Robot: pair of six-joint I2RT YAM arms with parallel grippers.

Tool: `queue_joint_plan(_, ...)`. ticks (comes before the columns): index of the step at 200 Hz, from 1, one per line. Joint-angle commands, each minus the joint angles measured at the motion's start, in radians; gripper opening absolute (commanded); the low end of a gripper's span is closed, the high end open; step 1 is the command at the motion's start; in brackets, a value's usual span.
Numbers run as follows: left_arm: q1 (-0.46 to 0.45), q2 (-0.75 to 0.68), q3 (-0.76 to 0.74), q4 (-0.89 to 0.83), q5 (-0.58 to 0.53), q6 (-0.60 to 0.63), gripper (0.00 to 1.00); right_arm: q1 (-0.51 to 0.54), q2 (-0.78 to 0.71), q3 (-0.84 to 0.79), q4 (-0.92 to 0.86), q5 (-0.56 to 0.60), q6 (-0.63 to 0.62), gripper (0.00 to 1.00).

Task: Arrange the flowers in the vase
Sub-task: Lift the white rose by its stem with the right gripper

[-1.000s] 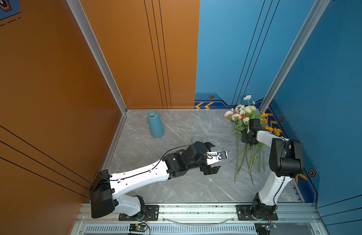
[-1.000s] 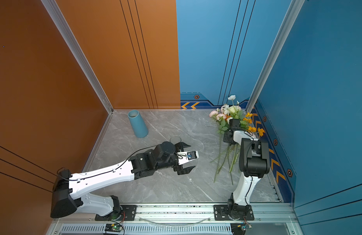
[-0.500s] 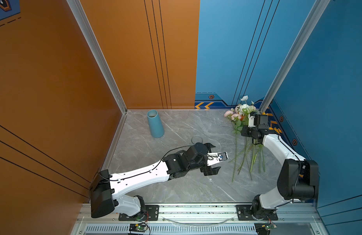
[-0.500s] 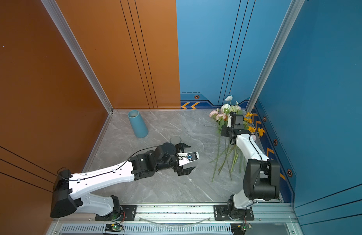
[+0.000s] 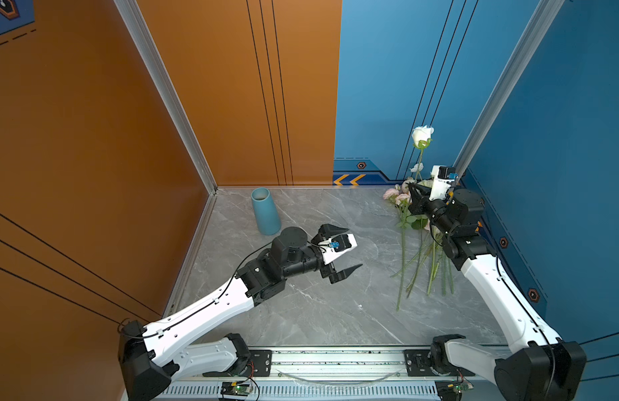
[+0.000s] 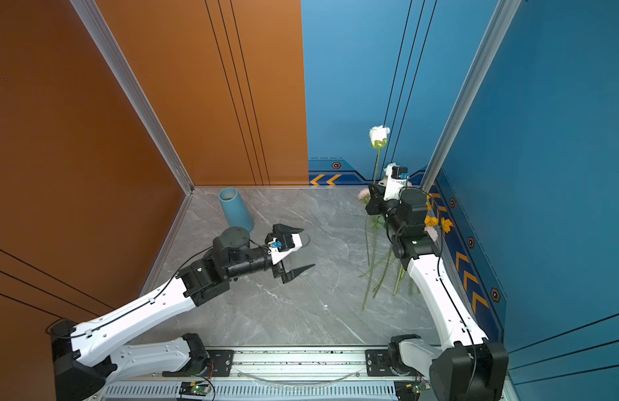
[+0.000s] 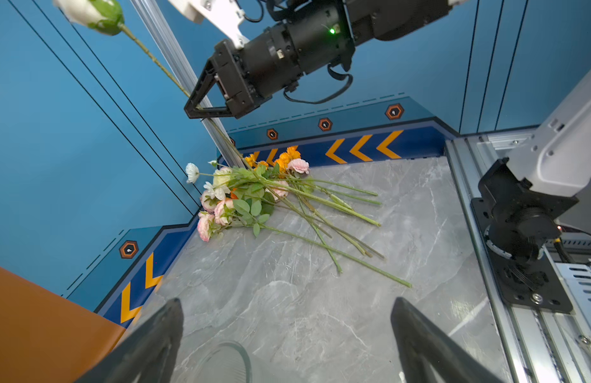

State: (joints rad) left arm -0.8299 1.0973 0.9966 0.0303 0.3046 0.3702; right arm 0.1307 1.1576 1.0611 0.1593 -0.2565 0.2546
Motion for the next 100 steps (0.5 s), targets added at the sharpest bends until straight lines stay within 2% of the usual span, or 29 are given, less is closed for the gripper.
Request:
queue_joint_plan(1, 0.107, -0.031, -0.029, 0.097, 0.196, -0.079, 0.98, 0.064, -0.033, -0.014, 0.216, -0.020, 0.078, 0.00)
queue_joint_plan(32, 0.279, -0.024, 0.016, 0.053, 0.345, -0.112, 0.98, 0.171, -0.045, 0.053, 0.337, 0.063, 0.072, 0.00)
queue_joint_plan(53, 0.378, 0.031, 0.073, 0.008, 0.482, -0.146, 0.98, 0.225, -0.028, 0.132, 0.395, 0.092, 0.083, 0.00)
queue_joint_plan(75, 0.447, 0.103, 0.111, -0.018, 0.574, -0.180, 0.98, 0.269, 0.002, 0.189, 0.469, 0.096, 0.137, 0.00)
queue_joint_plan(100, 0.492, 0.130, 0.115, 0.001, 0.606, -0.203, 0.98, 0.320, 0.024, 0.221, 0.508, 0.096, 0.174, 0.00)
